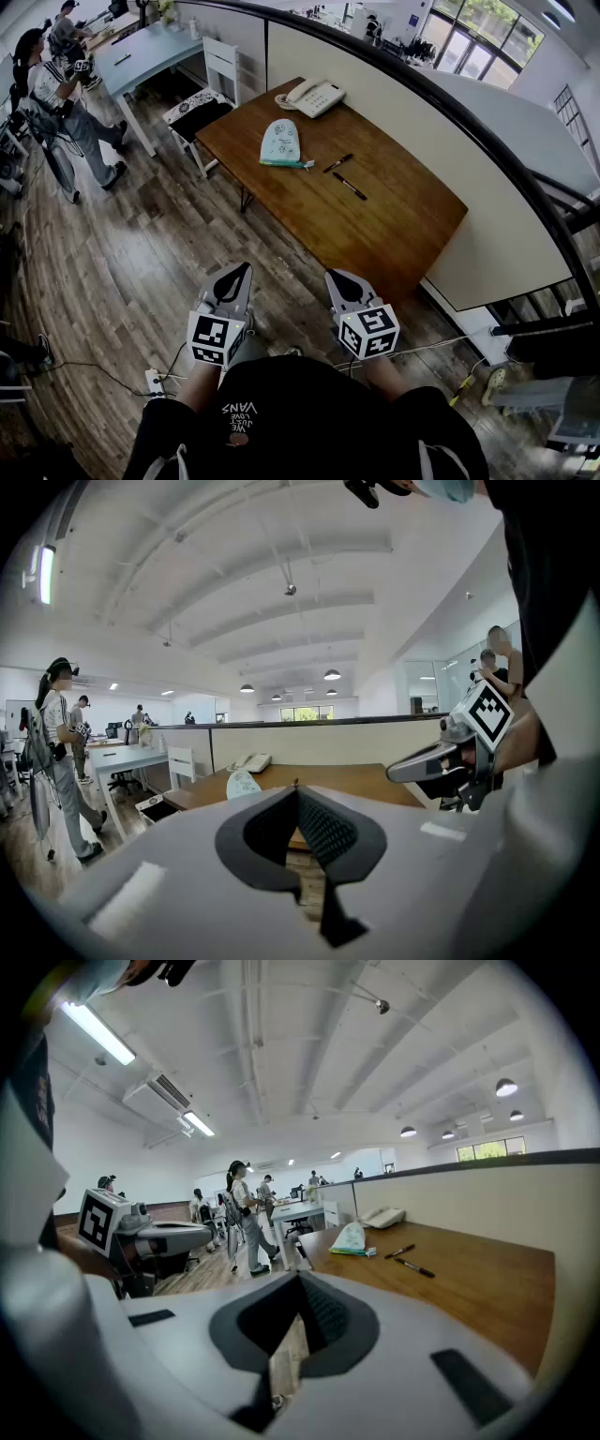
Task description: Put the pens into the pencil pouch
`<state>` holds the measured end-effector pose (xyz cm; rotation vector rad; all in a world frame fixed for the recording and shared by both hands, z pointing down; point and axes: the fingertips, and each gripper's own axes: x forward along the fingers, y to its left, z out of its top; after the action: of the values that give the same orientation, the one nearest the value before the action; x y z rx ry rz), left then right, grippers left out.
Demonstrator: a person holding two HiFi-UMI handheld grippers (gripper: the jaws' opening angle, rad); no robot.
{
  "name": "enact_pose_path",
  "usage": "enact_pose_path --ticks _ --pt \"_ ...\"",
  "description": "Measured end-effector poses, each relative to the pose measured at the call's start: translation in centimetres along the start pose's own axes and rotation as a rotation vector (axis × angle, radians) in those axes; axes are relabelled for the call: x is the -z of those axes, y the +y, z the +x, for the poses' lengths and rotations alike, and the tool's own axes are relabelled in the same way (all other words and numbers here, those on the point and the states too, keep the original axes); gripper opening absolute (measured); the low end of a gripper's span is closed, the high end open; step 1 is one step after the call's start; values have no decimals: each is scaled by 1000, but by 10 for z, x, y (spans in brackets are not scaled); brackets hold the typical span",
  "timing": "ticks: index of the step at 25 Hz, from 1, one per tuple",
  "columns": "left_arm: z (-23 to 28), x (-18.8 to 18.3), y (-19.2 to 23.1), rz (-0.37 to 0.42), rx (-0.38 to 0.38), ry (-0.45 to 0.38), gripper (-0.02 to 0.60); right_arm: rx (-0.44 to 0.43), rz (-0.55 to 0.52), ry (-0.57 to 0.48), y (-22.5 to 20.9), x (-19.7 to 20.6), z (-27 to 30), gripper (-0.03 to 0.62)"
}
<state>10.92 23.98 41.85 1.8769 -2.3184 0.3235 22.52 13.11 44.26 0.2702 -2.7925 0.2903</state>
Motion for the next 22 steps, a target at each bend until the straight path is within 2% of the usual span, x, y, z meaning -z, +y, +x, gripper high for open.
enact_pose_path --ticks 7,14,15,16,17,18,20,22 --pt "17 4 15 -4 45 -12 11 0 43 -50 0 -13 19 11" --pt "38 -4 63 -6 122 -39 26 64 94 -74 5 -32 64 12" --pt "41 -5 71 -5 138 -39 72 80 104 -76 6 -34 70 12" --pt "44 -5 81 -6 154 -37 148 100 113 -80 8 -36 77 13" --pt "47 -5 90 -8 171 -34 172 120 122 -85 10 -39 83 19" --pt "49 -4 99 -9 186 -30 172 137 132 -89 12 -41 90 35" --pt "52 -1 115 -4 215 -24 172 166 155 -91 18 -44 103 144" --pt "55 3 130 6 245 -16 172 197 175 -95 22 -45 116 147"
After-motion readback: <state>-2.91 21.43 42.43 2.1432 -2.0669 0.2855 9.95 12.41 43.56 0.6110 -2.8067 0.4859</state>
